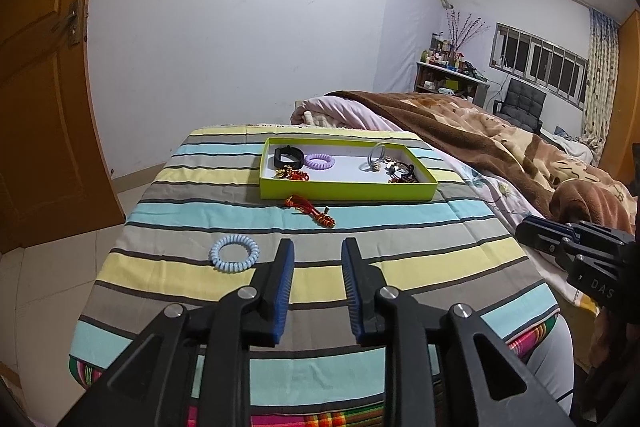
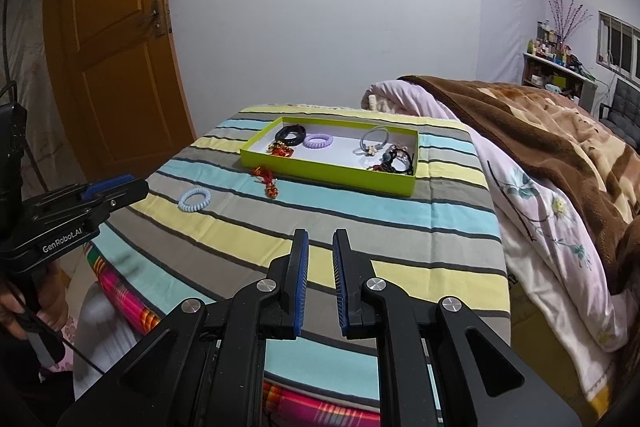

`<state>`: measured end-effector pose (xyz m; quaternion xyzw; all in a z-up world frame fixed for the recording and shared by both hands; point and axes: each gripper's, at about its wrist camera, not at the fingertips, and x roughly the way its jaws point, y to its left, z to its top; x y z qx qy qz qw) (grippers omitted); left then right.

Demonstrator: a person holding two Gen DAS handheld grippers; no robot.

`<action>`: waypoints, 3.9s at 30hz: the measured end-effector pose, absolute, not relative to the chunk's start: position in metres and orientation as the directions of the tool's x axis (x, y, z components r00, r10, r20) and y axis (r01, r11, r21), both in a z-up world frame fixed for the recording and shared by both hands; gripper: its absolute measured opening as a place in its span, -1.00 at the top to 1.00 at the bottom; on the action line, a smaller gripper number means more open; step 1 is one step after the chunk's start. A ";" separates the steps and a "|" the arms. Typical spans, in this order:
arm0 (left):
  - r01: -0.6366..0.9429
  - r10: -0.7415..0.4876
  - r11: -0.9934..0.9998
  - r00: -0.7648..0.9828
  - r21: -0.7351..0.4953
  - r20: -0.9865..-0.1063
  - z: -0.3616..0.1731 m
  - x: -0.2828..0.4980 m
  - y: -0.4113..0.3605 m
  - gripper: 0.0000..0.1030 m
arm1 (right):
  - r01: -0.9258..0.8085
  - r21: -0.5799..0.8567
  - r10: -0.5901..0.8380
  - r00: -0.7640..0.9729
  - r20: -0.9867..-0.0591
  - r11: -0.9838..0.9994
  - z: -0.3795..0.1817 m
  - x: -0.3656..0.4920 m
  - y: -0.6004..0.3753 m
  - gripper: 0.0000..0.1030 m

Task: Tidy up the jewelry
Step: 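Move both open tools back toward the blue coil and red tassel, then grasp the light-blue coil hair tie with the left tool while the right tool grasps the red tassel, then carry the blue coil in the left tool while the right tool carries the red tassel to the box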

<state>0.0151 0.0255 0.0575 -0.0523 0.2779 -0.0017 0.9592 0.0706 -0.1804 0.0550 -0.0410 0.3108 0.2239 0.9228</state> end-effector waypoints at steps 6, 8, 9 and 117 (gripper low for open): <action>-0.051 -0.015 0.993 0.841 -0.106 -0.541 0.052 0.017 0.035 0.47 | -0.452 0.067 0.400 0.697 -0.595 0.889 0.052 0.073 -0.176 0.75; -0.058 -0.010 0.993 0.837 -0.107 -0.547 0.050 0.018 0.039 0.46 | -0.457 0.068 0.403 0.693 -0.597 0.887 0.051 0.076 -0.174 0.75; -0.061 -0.008 0.992 0.835 -0.108 -0.550 0.048 0.019 0.040 0.46 | -0.460 0.069 0.406 0.691 -0.598 0.885 0.050 0.077 -0.172 0.75; 0.018 -0.075 0.994 0.819 -0.106 -0.569 0.061 0.093 0.028 0.82 | -0.460 0.098 0.421 0.681 -0.599 0.883 0.053 0.145 -0.161 0.68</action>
